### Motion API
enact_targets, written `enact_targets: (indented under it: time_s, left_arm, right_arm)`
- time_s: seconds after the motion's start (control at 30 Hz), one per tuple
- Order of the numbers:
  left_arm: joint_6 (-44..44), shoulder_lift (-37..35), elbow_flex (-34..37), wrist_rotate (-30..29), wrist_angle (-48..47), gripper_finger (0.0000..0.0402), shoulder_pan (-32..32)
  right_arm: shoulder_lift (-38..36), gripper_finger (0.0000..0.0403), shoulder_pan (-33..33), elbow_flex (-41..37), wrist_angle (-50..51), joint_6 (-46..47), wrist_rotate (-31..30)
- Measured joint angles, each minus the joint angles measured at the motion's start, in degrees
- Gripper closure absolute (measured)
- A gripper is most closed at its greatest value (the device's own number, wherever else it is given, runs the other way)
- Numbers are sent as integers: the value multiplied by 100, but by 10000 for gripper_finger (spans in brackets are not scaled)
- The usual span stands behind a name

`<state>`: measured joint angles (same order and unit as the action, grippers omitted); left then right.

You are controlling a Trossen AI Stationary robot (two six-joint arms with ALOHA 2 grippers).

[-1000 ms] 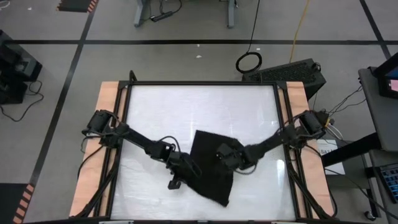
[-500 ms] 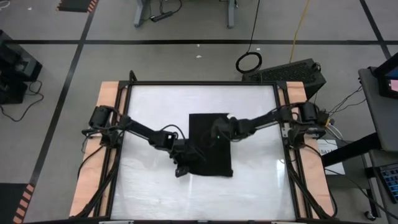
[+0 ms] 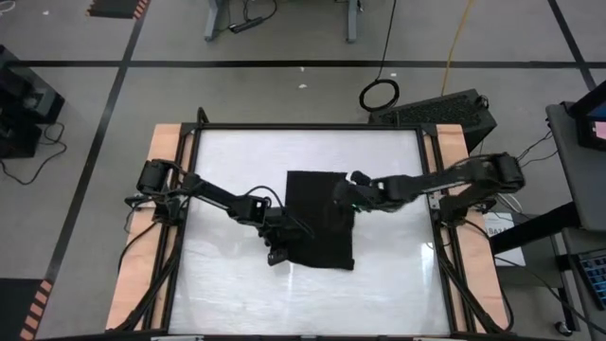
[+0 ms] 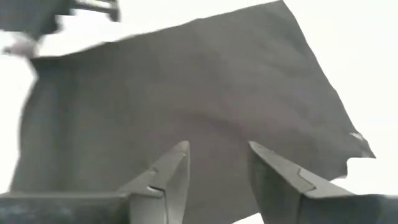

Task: Roll napkin
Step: Roll the black napkin

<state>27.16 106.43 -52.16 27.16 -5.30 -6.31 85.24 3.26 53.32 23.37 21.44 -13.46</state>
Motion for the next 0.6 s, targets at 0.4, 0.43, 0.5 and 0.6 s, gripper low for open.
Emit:
enact_targets:
  time_s: [0.4, 0.43, 0.5, 0.6]
  left_arm:
    - [67, 7, 2, 89, 7, 400, 2]
    - [90, 7, 2, 93, 7, 400, 2]
    - [95, 7, 2, 112, 9, 400, 2]
    - [105, 9, 4, 151, 11, 400, 7]
  right_arm:
    - [116, 241, 2788, 11, -166, -82, -836]
    - [232, 242, 2963, 11, -281, -11, -972]
    - [470, 242, 3279, 16, -587, 94, -1197]
    - [940, 234, 3604, 17, -1040, 34, -1417]
